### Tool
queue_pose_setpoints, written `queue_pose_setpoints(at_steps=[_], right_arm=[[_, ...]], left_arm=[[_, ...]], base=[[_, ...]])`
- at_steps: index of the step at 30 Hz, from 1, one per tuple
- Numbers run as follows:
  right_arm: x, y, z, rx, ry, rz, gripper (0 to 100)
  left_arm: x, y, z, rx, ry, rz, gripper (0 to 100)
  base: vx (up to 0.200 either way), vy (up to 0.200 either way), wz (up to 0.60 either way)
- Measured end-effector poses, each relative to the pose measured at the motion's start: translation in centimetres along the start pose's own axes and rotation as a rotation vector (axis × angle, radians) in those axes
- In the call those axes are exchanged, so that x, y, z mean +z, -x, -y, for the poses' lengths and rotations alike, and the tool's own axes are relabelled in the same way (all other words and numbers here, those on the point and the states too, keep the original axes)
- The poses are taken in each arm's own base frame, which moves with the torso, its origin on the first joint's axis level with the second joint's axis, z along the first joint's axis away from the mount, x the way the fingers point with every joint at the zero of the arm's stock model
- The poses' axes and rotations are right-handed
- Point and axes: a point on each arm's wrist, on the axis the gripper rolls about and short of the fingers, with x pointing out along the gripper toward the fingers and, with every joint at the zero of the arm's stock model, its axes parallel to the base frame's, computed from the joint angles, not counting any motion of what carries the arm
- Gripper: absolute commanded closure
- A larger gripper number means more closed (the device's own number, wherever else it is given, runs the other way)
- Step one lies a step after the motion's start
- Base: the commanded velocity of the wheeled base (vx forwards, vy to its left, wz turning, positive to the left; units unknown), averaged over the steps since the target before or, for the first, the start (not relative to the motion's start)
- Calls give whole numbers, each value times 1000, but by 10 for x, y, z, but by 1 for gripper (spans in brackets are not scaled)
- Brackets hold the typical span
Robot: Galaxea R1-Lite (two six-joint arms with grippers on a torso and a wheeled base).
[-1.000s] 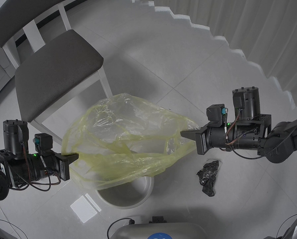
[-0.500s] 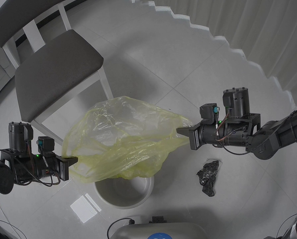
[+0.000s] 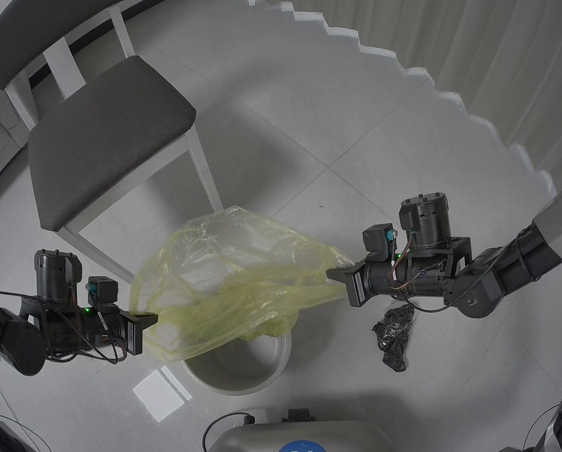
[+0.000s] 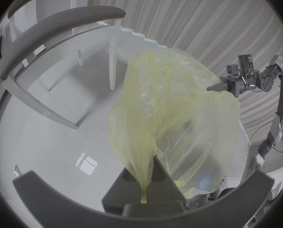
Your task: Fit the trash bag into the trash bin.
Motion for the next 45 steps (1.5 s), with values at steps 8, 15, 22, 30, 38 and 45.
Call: queue_pose_setpoints(at_steps=[8, 15, 22, 30, 38, 45], right_arm=[[13, 9, -9, 14, 26, 55, 100], [36, 31, -24, 36, 55, 130, 100], [45, 45, -28, 38, 65, 165, 100], [34, 37, -23, 31, 56, 130, 100], [21, 16, -12, 17, 35, 85, 100], [10, -2, 0, 1, 12, 47, 100]], left_arm=[[-1, 18, -15, 15, 10, 86, 100], [11, 52, -19, -3, 43, 126, 100], [24, 72, -18, 2, 26, 194, 100], [13, 65, -20, 0, 45, 148, 100], [2, 47, -28, -10, 90, 72, 100], [-1, 21, -41, -6, 77, 55, 100]], base=[[0, 0, 0], [0, 0, 0], [0, 0, 0], [0, 0, 0], [0, 0, 0], [0, 0, 0]])
